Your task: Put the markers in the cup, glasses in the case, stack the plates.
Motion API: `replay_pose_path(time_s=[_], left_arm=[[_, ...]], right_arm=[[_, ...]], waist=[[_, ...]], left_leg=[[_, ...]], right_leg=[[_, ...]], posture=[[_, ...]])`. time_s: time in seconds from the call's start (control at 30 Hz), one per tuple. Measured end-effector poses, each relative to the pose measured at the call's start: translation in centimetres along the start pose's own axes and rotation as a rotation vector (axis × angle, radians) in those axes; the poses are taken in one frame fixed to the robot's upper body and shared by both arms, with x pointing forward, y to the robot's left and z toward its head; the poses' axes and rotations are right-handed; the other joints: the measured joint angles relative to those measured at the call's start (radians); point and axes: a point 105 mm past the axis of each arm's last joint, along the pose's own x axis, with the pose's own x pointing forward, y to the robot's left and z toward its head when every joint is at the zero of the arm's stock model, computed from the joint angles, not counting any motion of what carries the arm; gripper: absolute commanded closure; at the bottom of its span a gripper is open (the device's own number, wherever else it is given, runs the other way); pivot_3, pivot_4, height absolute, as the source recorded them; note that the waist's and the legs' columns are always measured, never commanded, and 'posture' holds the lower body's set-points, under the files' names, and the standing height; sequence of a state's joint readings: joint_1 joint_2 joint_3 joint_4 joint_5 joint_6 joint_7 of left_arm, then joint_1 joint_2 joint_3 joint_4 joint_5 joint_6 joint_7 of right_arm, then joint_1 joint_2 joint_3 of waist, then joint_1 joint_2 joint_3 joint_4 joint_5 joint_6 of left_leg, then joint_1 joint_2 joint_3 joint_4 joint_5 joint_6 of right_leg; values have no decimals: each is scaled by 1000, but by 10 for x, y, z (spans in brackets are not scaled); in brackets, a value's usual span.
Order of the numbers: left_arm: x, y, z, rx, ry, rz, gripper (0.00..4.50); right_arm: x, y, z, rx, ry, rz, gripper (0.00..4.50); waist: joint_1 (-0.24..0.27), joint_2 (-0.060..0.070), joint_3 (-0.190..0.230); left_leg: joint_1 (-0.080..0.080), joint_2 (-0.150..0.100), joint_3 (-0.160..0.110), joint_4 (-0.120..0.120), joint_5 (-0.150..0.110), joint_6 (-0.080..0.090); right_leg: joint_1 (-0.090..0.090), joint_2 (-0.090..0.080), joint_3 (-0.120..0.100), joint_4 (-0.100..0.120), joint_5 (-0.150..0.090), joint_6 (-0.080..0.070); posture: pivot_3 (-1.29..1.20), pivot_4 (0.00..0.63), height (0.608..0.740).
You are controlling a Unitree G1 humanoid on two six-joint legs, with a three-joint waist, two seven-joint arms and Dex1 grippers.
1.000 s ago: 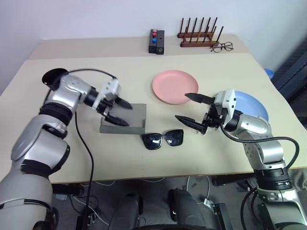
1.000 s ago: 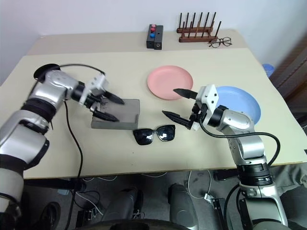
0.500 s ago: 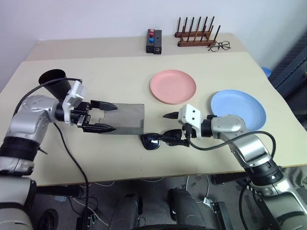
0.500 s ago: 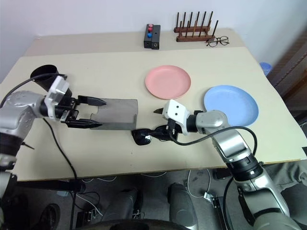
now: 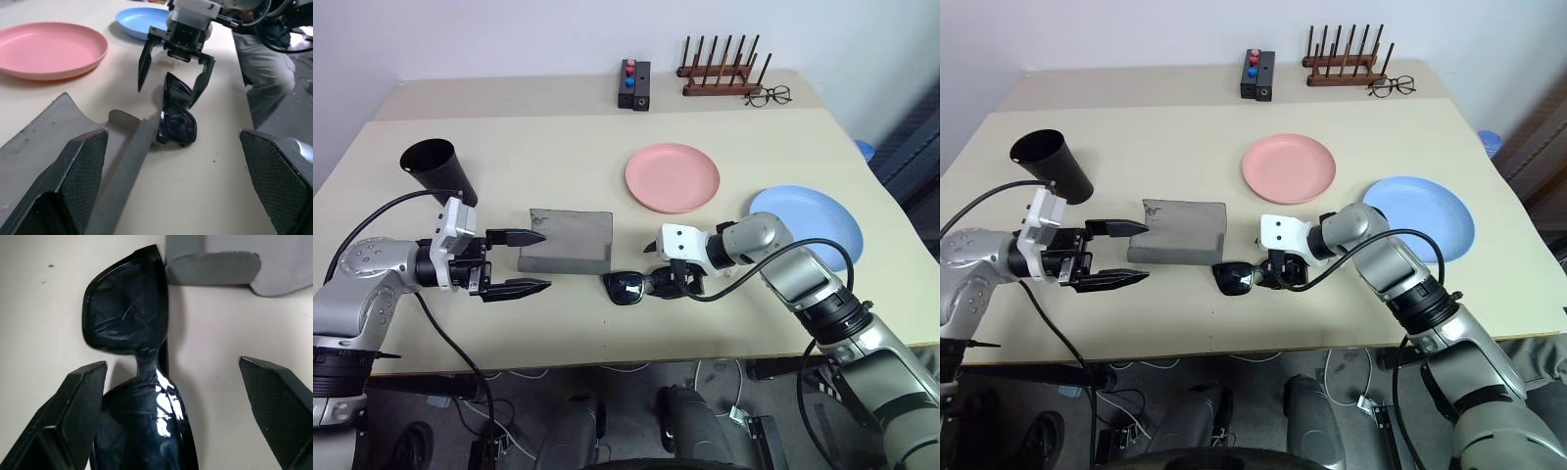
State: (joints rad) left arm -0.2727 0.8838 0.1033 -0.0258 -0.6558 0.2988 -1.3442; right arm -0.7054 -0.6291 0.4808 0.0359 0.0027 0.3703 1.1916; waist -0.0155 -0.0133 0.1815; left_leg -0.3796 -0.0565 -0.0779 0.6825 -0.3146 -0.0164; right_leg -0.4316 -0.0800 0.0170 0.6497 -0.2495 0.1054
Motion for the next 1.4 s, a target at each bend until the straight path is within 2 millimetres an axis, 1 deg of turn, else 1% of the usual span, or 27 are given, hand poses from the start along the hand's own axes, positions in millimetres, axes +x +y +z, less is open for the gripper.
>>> replay_pose_path(time_s=[0.07,0.1,0.17,0.2,0.27,0.6,0.7,0.93,1.03,1.1,1.2,1.27,1.33,1.4], left_arm=[[2,-1,0,4,-4,3,0],[2,-2,1,6,-8,5,0],[3,-2,0,3,-11,13,0],[3,-2,0,4,-13,15,0],[4,-3,-1,1,-13,18,0],[1,-2,0,1,-15,43,0],[1,-1,0,0,-14,47,0],[1,-1,0,1,-10,50,0],[1,-1,0,-2,-10,53,0],[1,0,0,-4,-10,57,0],[0,0,0,-3,-10,60,0],[1,0,0,-3,-11,62,0],[2,1,2,1,-24,60,0],[4,2,4,6,-33,59,0]], right_arm=[[0,2,-1,-12,10,23,1789],[0,3,-2,-12,12,34,2335],[-2,0,3,-34,5,40,3345],[-3,-2,5,-49,8,35,3718],[-3,-4,2,-44,21,33,3718],[-3,-3,2,-81,30,40,3718],[-4,-3,2,-79,33,46,4480],[-5,-2,2,-84,36,53,4480],[-8,-1,2,-83,41,60,4480],[-13,0,4,-70,36,67,4480],[-27,3,-2,-45,83,94,4480],[-32,3,-3,-35,92,95,4480],[-34,1,1,-16,76,91,4480],[-35,-4,11,-13,39,72,4480]], waist=[[0,0,0],[1,0,0],[0,0,0],[0,0,0],[0,0,0],[1,0,0],[2,0,0],[2,0,0],[2,0,0],[2,0,0],[3,0,0],[1,0,0],[-3,1,0],[-5,1,1]], left_leg=[[0,0,0,0,0,0],[0,0,0,0,0,0],[0,0,0,0,0,0],[1,0,0,0,0,0],[1,0,0,0,0,0],[1,0,0,0,0,0],[1,0,0,0,0,0],[3,0,0,-1,0,0],[3,0,0,-1,0,0],[3,0,0,-1,0,0],[3,0,0,-1,0,0],[3,0,0,-1,0,0],[3,1,0,-2,0,0],[3,1,0,-2,0,0]], right_leg=[[0,0,0,0,0,0],[0,0,0,0,0,0],[0,0,0,0,0,0],[1,0,0,0,0,0],[1,0,0,0,0,0],[1,-1,0,-1,0,0],[1,-1,0,-1,0,0],[3,-1,0,-1,0,0],[3,-1,0,-1,0,0],[3,-1,0,-2,0,0],[3,-1,0,-2,0,0],[3,-2,0,-2,0,0],[3,-2,0,-2,0,0],[2,-2,0,-2,0,-1]], posture=[[0,150,740],[0,150,740],[0,150,740],[0,150,740],[0,150,740],[0,150,740],[0,150,740],[0,150,740],[0,150,740],[0,150,740],[0,150,740],[0,150,740],[0,150,740],[0,150,740]])
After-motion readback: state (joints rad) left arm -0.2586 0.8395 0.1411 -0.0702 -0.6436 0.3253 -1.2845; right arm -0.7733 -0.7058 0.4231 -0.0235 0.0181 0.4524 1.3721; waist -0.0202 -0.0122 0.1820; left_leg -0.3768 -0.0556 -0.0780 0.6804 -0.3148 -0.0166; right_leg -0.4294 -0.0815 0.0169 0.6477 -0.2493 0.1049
